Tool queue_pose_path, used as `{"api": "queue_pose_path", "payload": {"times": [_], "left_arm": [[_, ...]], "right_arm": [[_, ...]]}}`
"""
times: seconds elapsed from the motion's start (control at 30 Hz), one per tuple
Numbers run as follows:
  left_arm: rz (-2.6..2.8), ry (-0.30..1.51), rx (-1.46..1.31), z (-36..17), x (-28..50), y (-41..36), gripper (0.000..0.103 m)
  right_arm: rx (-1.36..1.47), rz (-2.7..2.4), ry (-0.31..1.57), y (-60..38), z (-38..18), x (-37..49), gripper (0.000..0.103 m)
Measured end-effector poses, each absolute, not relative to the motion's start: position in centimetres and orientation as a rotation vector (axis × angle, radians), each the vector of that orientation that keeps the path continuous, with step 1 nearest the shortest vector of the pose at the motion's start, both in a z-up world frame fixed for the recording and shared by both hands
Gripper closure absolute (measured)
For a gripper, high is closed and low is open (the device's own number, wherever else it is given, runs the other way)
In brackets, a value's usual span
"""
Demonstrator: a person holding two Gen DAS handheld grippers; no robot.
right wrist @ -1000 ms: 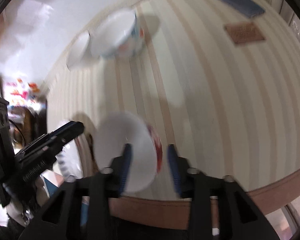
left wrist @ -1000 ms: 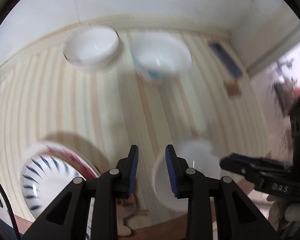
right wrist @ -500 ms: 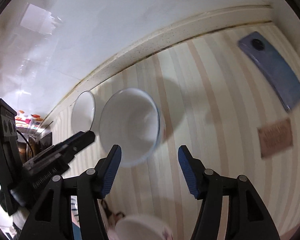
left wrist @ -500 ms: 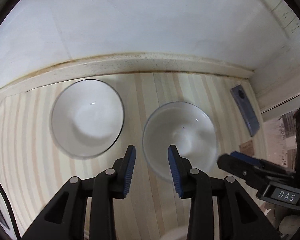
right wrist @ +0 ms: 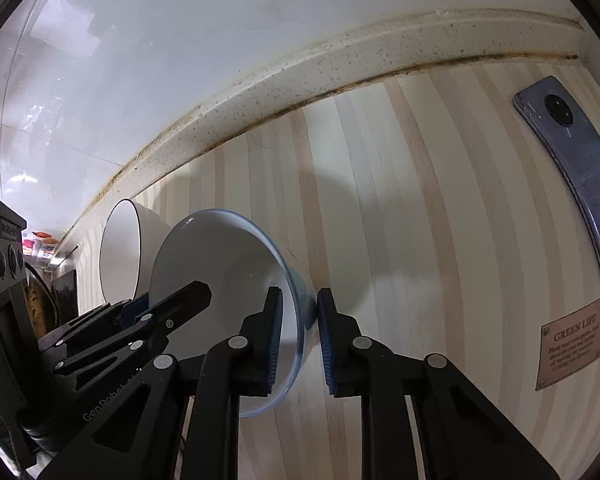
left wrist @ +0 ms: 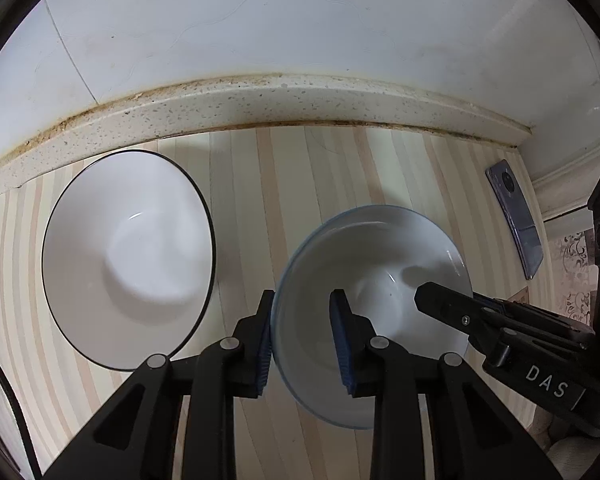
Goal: Organize plates and bowls
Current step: 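Lower the floral bowl into the blue-dot bowl and open both tools, then pinch the blue-dot bowl rim with both tools and lift it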
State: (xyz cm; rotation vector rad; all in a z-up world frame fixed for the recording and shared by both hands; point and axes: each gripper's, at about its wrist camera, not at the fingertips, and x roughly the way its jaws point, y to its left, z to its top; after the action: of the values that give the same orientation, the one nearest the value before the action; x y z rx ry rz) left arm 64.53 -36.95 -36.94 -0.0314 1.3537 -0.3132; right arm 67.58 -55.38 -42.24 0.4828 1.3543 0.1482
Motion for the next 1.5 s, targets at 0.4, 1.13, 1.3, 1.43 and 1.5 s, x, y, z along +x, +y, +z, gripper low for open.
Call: {"api": "queue_pose_path", "payload": {"times": [0.4, 1.13, 1.3, 1.43, 1.5], "left_arm": [[-0.359, 1.303, -0.003, -32.5, 62.1, -37.3, 0.079], [-0.474, 1.389, 0.064, -28.9, 47.9, -35.9, 0.079], [-0.481, 1.434, 0.121, -30.7, 46.7, -36.9, 0.079], [-0.476, 1.467, 0.148, -32.0, 46.7, -37.4, 0.079], [-0.475, 1.479, 0.150, -32.5, 46.9, -37.6, 0.079]], "right_arm": [[0.488, 0.139, 1.332, -55.1, -38.3, 64.7, 0.084], [0.453, 0.125, 1.419, -52.7, -32.3, 47.6, 0.084], [0.488, 0.107, 1.495, -52.4, -35.2, 45.9, 0.084], [0.512, 0.095, 1.534, -52.7, -37.2, 45.2, 0.084], [0.518, 0.088, 1.543, -52.9, -37.8, 45.1, 0.084]]}}
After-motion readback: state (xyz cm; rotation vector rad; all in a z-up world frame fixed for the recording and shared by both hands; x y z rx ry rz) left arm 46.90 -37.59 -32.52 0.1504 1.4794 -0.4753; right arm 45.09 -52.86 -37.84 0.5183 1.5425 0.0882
